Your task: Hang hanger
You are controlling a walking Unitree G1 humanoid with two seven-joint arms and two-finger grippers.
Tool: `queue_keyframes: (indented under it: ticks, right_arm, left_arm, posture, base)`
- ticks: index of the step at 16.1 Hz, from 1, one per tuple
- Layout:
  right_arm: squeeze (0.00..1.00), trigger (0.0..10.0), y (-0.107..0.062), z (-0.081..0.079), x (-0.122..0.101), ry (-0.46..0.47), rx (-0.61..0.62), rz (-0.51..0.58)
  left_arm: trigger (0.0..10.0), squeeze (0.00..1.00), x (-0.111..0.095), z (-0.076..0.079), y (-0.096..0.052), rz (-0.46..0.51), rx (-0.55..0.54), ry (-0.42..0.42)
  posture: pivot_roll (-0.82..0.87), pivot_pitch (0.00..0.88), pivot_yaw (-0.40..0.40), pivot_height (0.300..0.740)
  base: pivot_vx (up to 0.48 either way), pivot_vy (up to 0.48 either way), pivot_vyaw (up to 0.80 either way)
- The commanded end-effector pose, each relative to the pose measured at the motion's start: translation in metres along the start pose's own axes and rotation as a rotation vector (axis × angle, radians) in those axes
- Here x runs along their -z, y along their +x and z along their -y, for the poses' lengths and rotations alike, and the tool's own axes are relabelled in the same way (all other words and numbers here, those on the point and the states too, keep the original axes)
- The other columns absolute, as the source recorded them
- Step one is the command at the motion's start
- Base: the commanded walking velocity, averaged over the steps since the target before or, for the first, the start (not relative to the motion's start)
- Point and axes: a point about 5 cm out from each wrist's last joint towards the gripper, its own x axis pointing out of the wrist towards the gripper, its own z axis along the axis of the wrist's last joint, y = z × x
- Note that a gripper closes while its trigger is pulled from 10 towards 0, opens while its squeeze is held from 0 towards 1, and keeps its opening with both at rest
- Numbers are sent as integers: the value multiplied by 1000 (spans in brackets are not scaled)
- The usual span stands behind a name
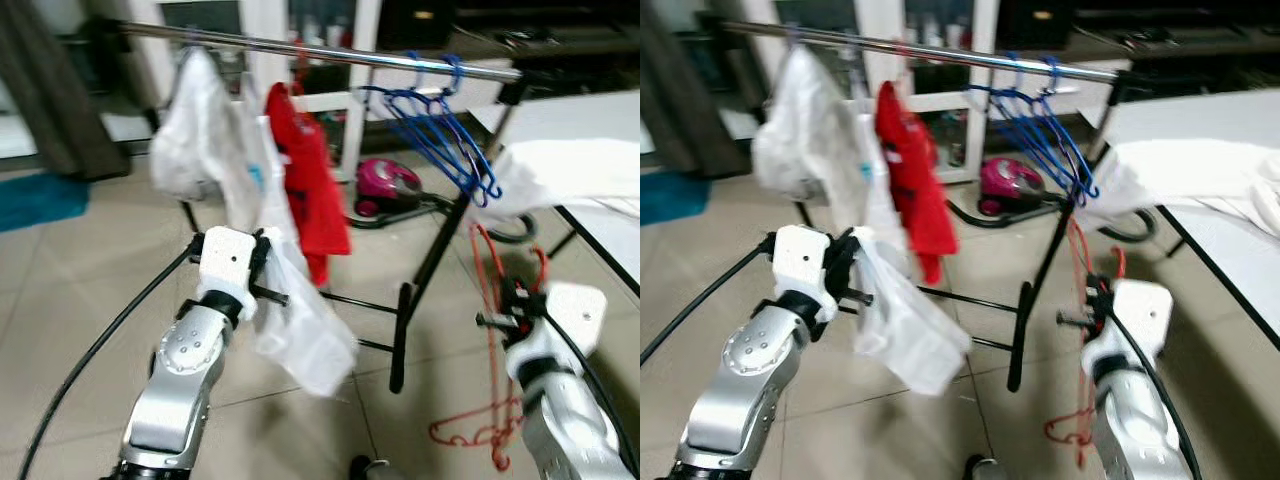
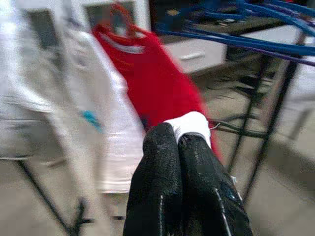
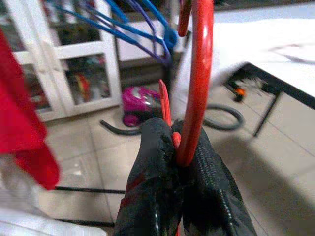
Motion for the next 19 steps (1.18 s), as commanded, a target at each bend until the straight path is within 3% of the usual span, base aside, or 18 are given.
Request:
queue_keyframes:
  ticks: [1,3,5,9,11,13,14,17,19]
  right_arm:
    - [0,10000,-7,2,-7,-7,25,17]
    - [0,10000,-17,-1,-7,-5,27,4]
    - [0,10000,-16,-10,1,-11,-12,-17]
    - [0,10000,-11,-6,-4,-88,-28,-21]
    - [0,10000,-9,-1,-5,-39,-33,-7]
    - [0,10000,-5,-1,-11,-50,-13,14]
    - [0,10000,-3,2,-23,-31,16,51]
    - [0,10000,-7,5,-22,3,-9,25]
    - [0,10000,-1,-1,-17,0,17,-2]
  left_arm:
    - [10000,0,-5,7,1,16,39,-12]
    - [10000,0,1,10,1,-18,53,-36]
    - [10000,0,4,4,-1,-23,-2,-67]
    - [10000,0,4,0,-7,-32,-29,6]
    - [10000,0,-1,-4,-6,-17,-66,-25]
    - [10000,0,-2,-8,-6,-18,-70,-15]
    - [10000,0,-6,-10,-1,-3,-40,-55]
    - [10000,0,-5,-7,-2,-10,-39,-47]
    - [10000,0,-9,-7,-4,7,-55,-64]
  posture:
    - [-108,94,63,740]
    - [-111,84,62,740]
    - [-104,81,51,740]
    - [-75,79,35,740]
    - [-55,74,36,740]
    - [-60,72,35,740]
    - [-86,112,34,740]
    - [-79,103,22,740]
    - [-75,73,3,740]
  base:
    - [0,0,-800]
    - [0,0,-800]
    - [0,0,-800]
    - [0,0,-800]
    - [0,0,-800]
    - [0,0,-800]
    - [0,0,-800]
    - [0,0,-800]
    - [0,0,-800]
